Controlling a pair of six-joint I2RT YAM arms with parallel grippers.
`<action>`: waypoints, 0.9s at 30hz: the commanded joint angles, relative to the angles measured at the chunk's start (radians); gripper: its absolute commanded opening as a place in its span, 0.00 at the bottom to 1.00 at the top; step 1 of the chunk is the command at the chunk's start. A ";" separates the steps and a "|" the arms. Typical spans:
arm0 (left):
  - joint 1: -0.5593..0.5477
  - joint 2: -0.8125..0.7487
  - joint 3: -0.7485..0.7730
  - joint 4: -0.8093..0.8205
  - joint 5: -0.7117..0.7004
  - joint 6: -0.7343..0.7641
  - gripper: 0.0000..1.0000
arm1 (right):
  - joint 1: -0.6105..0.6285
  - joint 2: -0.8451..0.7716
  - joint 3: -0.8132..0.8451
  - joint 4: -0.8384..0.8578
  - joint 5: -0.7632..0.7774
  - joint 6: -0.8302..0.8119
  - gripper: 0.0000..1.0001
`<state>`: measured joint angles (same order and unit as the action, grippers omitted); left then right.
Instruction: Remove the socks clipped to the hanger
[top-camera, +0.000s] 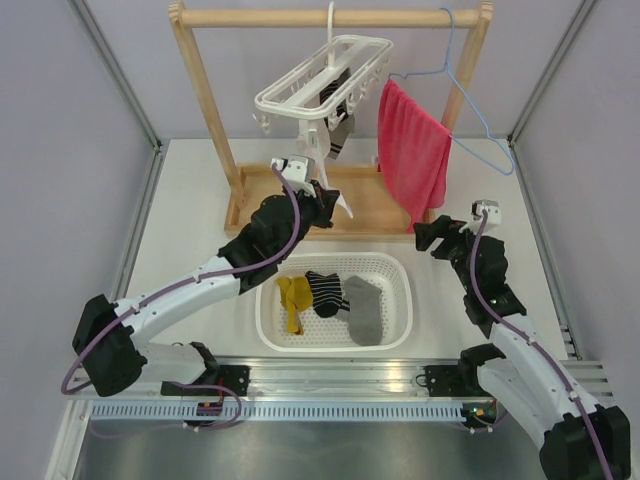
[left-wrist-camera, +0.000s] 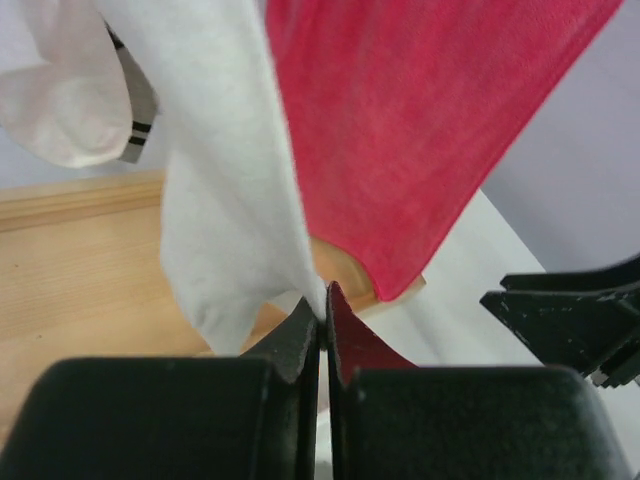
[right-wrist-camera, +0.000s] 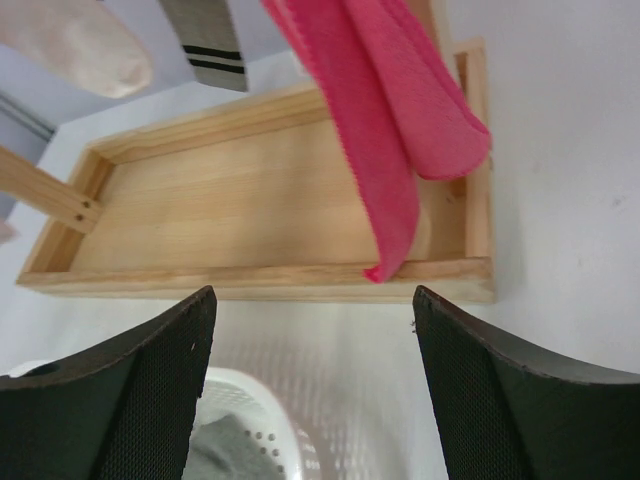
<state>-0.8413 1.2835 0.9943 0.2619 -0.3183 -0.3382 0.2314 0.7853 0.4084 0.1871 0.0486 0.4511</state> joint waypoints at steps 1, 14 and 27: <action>-0.041 -0.019 0.029 -0.065 -0.012 0.024 0.02 | 0.045 -0.087 0.046 0.012 -0.046 -0.025 0.84; -0.148 0.031 0.127 -0.153 0.081 -0.068 0.02 | 0.244 -0.225 0.050 0.068 -0.197 -0.127 0.81; -0.194 0.039 0.141 -0.181 0.096 -0.079 0.02 | 0.345 -0.228 0.082 0.057 -0.207 -0.163 0.80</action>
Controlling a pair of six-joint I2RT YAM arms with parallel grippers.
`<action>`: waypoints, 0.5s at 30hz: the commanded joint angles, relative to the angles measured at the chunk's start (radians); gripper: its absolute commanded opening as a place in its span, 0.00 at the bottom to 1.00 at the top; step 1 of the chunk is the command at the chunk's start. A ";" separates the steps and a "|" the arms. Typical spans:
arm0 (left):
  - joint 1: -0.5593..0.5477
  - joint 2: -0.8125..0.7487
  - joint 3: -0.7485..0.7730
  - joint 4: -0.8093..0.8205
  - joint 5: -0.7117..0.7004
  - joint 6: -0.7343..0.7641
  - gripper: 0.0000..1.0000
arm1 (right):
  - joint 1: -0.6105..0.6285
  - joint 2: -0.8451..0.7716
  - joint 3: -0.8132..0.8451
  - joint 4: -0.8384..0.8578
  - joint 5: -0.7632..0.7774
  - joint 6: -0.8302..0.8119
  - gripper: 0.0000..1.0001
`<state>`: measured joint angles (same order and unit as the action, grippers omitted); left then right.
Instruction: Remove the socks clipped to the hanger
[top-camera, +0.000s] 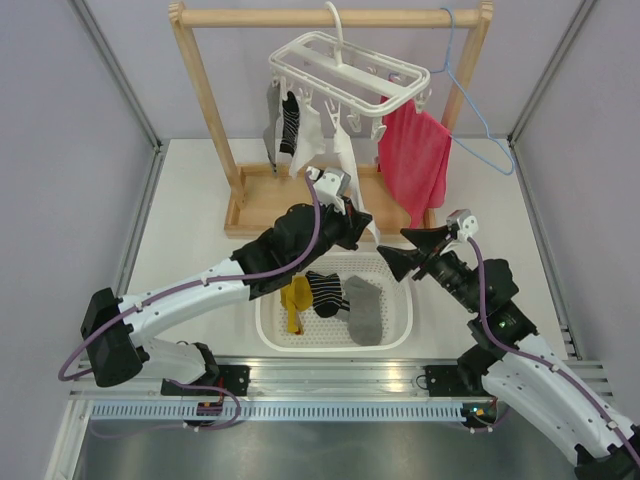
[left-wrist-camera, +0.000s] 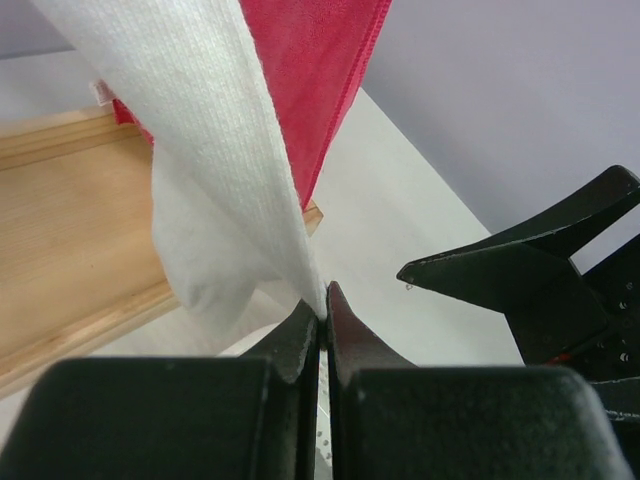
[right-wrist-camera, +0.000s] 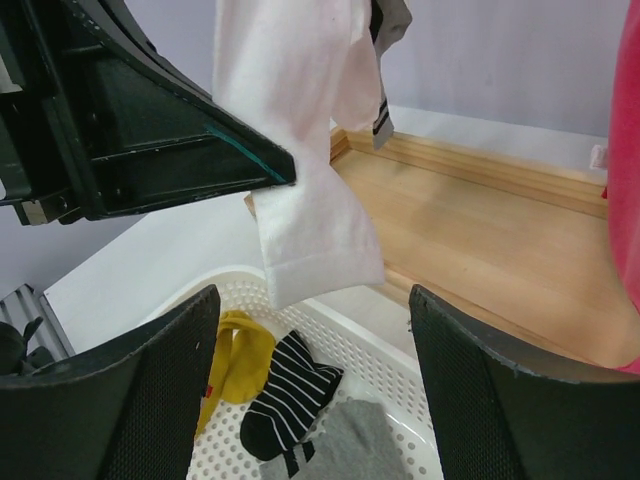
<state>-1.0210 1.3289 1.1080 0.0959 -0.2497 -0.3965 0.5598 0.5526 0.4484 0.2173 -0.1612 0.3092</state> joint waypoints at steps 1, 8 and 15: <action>-0.016 -0.016 0.018 -0.015 0.023 -0.015 0.02 | 0.022 0.006 0.047 0.025 0.018 -0.015 0.80; -0.028 -0.057 -0.039 -0.019 0.012 0.033 0.02 | 0.046 0.105 0.222 -0.039 0.101 -0.019 0.80; -0.033 -0.105 -0.079 -0.031 -0.020 0.064 0.02 | 0.066 0.276 0.530 -0.140 0.143 -0.079 0.80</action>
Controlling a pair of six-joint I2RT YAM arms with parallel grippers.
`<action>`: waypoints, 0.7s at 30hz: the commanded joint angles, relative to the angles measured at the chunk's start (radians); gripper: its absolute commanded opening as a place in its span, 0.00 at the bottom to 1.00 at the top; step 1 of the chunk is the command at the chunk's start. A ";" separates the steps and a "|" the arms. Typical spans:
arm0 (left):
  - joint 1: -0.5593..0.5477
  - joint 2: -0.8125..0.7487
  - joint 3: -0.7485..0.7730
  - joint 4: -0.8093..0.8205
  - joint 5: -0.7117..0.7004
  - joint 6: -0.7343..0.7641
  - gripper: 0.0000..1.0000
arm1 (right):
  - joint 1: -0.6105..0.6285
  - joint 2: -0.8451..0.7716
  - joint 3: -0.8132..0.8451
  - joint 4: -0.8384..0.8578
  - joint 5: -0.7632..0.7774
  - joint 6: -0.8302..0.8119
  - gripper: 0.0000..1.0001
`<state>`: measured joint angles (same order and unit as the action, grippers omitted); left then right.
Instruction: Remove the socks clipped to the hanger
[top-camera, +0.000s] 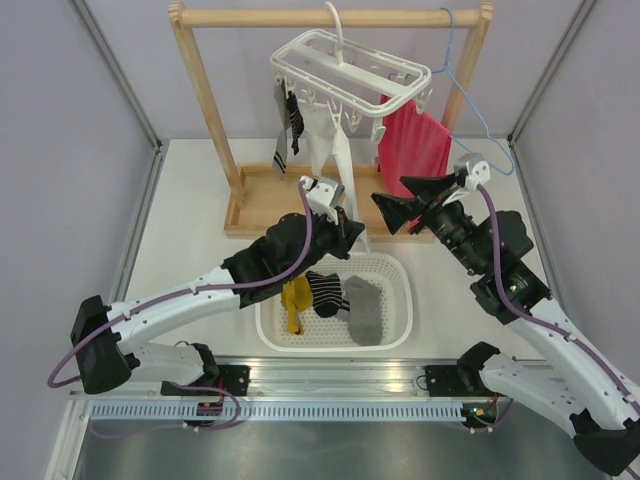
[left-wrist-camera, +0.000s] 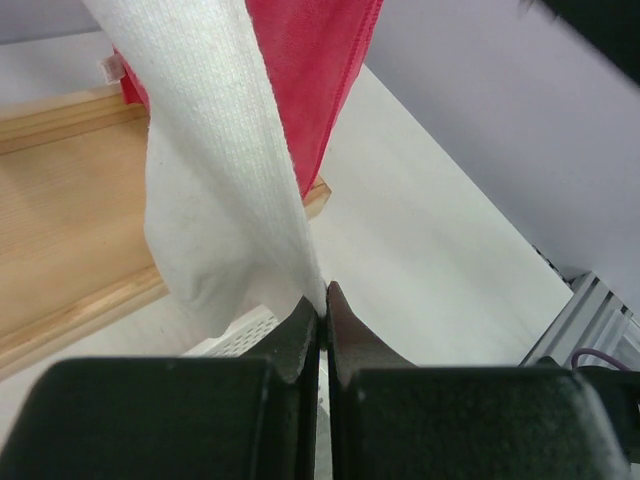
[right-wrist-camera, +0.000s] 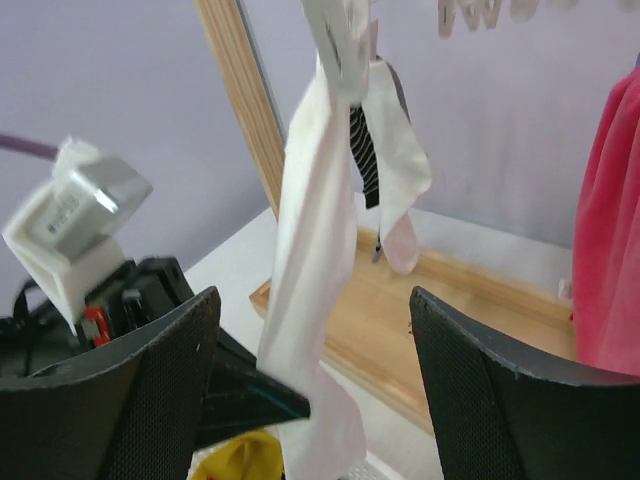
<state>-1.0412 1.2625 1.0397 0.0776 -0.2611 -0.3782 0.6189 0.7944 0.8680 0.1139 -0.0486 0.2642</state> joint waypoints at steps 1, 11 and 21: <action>-0.014 -0.040 -0.010 -0.018 -0.010 0.050 0.02 | 0.011 0.064 0.176 -0.046 0.029 -0.034 0.80; -0.014 -0.048 0.019 -0.068 -0.041 0.096 0.02 | 0.068 0.359 0.623 -0.268 -0.039 -0.022 0.81; -0.013 -0.037 0.046 -0.117 -0.099 0.136 0.02 | 0.166 0.586 0.920 -0.427 0.101 -0.043 0.82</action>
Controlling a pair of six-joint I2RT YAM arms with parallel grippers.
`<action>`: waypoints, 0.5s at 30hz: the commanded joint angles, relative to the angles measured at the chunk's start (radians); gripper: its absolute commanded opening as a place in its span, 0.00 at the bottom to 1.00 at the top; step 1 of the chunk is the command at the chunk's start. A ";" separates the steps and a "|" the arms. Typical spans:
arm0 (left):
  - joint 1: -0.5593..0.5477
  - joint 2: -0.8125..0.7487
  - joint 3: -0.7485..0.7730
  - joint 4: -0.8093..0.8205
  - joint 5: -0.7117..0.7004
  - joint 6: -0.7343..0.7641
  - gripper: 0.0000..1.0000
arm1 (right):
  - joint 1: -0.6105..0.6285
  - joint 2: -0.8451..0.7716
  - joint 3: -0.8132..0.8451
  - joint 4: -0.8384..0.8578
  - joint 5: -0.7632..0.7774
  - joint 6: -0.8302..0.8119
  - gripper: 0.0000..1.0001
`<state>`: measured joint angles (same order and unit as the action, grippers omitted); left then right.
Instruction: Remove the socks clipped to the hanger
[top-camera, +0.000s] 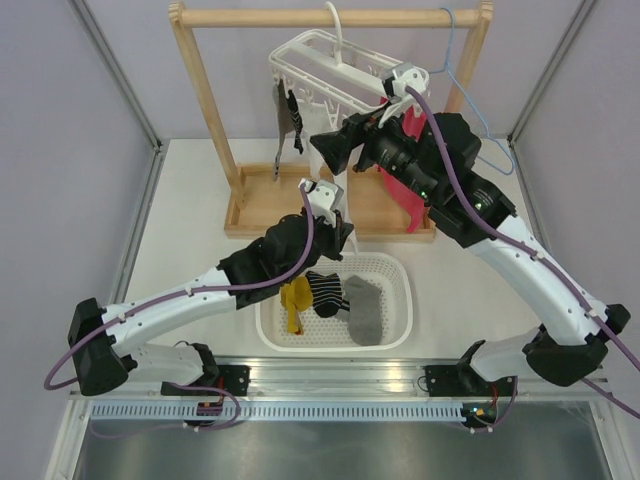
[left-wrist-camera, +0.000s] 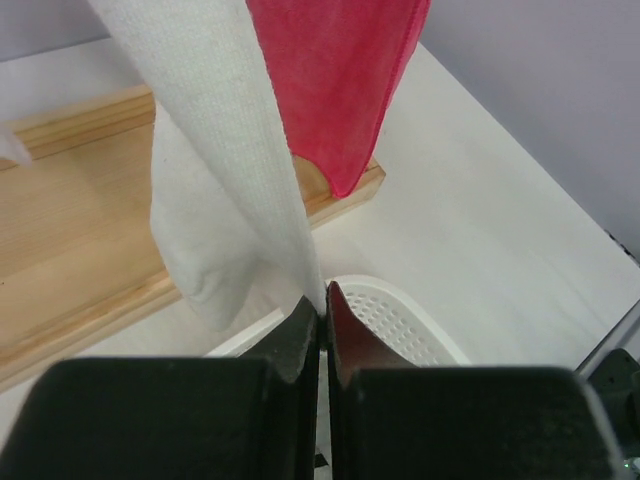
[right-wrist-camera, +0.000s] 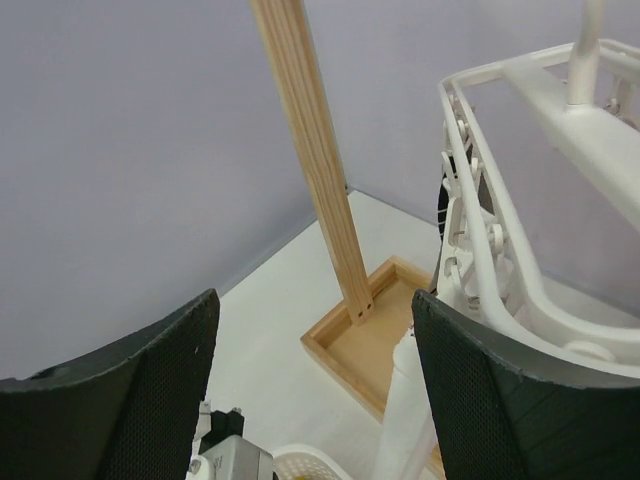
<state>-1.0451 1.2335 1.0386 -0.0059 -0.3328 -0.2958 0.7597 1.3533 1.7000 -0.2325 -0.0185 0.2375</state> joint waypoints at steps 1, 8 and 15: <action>-0.010 -0.006 0.051 -0.040 -0.029 0.057 0.02 | 0.042 0.061 0.127 -0.091 0.093 -0.027 0.82; -0.009 -0.002 0.071 -0.062 -0.044 0.086 0.02 | 0.099 0.156 0.224 -0.157 0.230 -0.041 0.82; -0.009 -0.017 0.064 -0.069 -0.064 0.099 0.02 | 0.127 0.211 0.302 -0.214 0.394 -0.049 0.83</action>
<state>-1.0451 1.2339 1.0740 -0.0643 -0.3729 -0.2405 0.8791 1.5475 1.9263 -0.4000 0.2520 0.2043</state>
